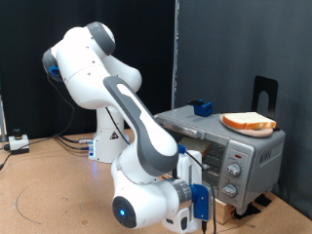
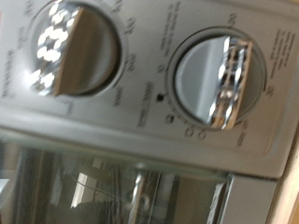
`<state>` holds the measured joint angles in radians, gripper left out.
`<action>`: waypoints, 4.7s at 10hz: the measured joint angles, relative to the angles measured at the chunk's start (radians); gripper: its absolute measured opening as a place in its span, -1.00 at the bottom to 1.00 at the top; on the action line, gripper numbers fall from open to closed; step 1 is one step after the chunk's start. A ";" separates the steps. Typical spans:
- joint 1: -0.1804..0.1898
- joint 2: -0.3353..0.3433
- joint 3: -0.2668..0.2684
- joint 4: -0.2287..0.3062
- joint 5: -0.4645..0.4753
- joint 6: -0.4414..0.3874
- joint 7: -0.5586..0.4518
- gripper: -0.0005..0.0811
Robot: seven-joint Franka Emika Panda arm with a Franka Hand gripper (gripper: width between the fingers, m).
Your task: Make a piece of toast with the oven
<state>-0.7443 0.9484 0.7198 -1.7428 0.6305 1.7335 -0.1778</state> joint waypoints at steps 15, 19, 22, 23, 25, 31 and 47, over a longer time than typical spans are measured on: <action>0.091 0.053 0.002 0.041 0.046 0.055 0.028 0.98; 0.111 0.066 0.000 0.040 0.050 0.064 0.031 -0.32; 0.110 0.074 -0.004 0.040 0.052 0.075 0.035 -0.74; 0.110 0.074 -0.004 0.040 0.052 0.074 0.039 -0.75; 0.110 0.074 -0.004 0.040 0.053 0.075 0.035 -0.75; 0.074 0.051 0.033 -0.017 0.040 0.161 -0.400 -0.75; 0.003 0.009 0.041 -0.022 0.049 0.073 -0.415 0.90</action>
<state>-0.7417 0.9579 0.7604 -1.7648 0.6800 1.8063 -0.5932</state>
